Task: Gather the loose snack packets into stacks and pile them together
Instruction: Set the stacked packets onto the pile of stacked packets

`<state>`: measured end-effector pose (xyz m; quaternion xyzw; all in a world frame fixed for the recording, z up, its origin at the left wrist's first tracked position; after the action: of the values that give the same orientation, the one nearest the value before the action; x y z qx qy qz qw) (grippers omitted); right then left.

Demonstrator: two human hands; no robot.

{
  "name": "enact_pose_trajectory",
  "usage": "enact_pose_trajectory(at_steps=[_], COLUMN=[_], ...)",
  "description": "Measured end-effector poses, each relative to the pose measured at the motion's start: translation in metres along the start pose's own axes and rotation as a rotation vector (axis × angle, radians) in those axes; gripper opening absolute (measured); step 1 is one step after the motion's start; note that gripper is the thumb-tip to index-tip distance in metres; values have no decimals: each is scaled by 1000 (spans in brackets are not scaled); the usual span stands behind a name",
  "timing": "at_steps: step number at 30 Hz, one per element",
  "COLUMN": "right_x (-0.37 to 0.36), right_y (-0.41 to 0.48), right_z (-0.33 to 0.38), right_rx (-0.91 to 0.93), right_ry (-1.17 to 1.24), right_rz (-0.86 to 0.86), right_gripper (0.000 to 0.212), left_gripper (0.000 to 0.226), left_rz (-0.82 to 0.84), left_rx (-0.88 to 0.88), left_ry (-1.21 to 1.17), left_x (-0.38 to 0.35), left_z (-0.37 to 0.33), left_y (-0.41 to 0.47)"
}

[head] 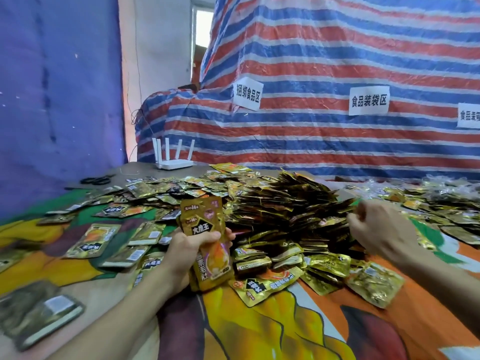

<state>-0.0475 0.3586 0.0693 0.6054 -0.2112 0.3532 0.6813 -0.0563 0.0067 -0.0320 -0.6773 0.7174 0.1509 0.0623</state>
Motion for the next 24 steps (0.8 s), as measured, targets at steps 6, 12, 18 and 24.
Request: enact_pose_trajectory(at_steps=[6,12,18,24], right_x=[-26,-54,-87,-118], right_y=[-2,6,-2,-8], right_z=[121,208,212,198], right_rx=[130,264,182,-74], right_ry=[370,736,1054,1397], right_rz=[40,124,132,392], right_gripper=[14,14,12,21], left_gripper=[40,42,37,44], left_rz=[80,68,91,240], left_rx=[110,153,125,139], left_ry=[-99,-193,-244,-417], left_x=[1,12,17,9], left_z=[1,3,-2,-11], left_y=[0,4,9,6])
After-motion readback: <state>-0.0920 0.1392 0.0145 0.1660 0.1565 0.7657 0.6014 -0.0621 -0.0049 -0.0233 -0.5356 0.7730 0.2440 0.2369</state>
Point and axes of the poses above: each hand's wrist, its own y-axis towards the middle knuckle, its own x-axis out of the back of the hand, z = x × y, the point moved 9 cm from there along y, towards the middle knuckle, and after that the axes turned 4 degrees about x, right-handed, at the moved point
